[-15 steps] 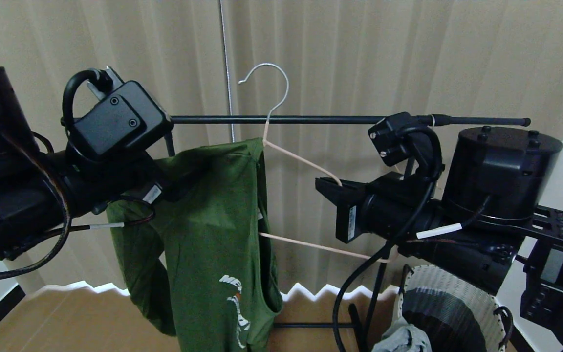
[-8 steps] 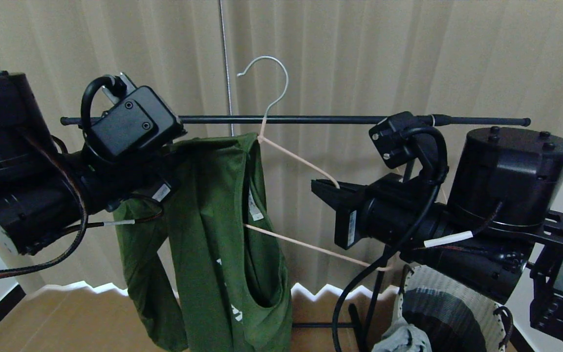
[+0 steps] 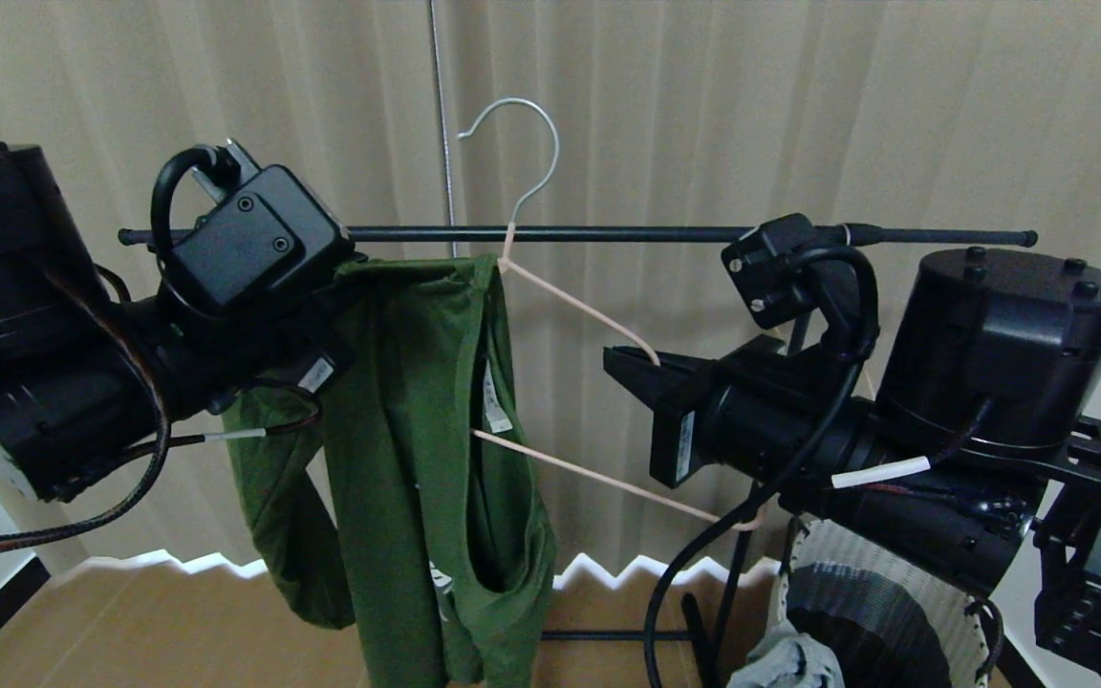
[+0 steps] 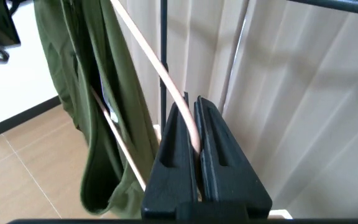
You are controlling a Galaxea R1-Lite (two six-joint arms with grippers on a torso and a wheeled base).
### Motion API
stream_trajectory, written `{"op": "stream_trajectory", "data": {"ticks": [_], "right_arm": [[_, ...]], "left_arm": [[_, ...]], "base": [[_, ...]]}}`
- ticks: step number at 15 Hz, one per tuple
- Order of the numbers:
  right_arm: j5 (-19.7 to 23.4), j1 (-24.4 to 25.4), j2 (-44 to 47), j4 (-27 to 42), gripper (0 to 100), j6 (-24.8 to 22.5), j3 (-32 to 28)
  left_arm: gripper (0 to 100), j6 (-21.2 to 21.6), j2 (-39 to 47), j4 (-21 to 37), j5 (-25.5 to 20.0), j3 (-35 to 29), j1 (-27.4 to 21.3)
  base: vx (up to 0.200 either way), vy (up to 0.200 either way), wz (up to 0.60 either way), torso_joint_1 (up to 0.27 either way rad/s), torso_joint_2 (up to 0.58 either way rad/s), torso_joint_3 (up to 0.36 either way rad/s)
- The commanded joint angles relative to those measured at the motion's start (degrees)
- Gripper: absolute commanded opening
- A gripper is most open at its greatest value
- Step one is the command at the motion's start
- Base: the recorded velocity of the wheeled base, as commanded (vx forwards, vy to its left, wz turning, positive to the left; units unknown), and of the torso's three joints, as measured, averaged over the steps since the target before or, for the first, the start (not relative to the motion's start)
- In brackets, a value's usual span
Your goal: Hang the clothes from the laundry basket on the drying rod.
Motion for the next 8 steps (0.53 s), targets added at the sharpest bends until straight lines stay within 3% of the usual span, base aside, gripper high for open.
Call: {"op": "stream_trajectory", "data": {"ticks": [1,3,4,6,8], "right_arm": [[-0.06,0.02,0.17,0.08,100,-0.12,0.4],[-0.32,0.02,0.44,-0.09,100,-0.47,0.75],[-0.59,-0.24,0.35,0.0,100,-0.47,0.84],[-0.68,-0.33,0.09,-0.09,100,-1.09,2.33],[-0.76,-0.33,0.26,-0.44,100,-4.25,4.97]], "left_arm": [[0,0.05,-0.06,-0.9,0.11,0.9,0.0],[0,-0.04,0.38,-2.84,2.22,1.69,0.35],[0,-0.12,0.56,-2.93,6.35,2.22,0.88],[0,-0.39,0.82,-3.01,8.11,3.19,0.88],[0,-1.97,0.91,-3.01,14.44,3.19,0.88]], "base": [[0.0,0.0,0.0,0.0,0.0,0.0],[0.0,0.0,0.0,0.0,0.0,0.0],[0.0,0.0,0.0,0.0,0.0,0.0],[0.0,0.0,0.0,0.0,0.0,0.0],[0.0,0.0,0.0,0.0,0.0,0.0]]}}
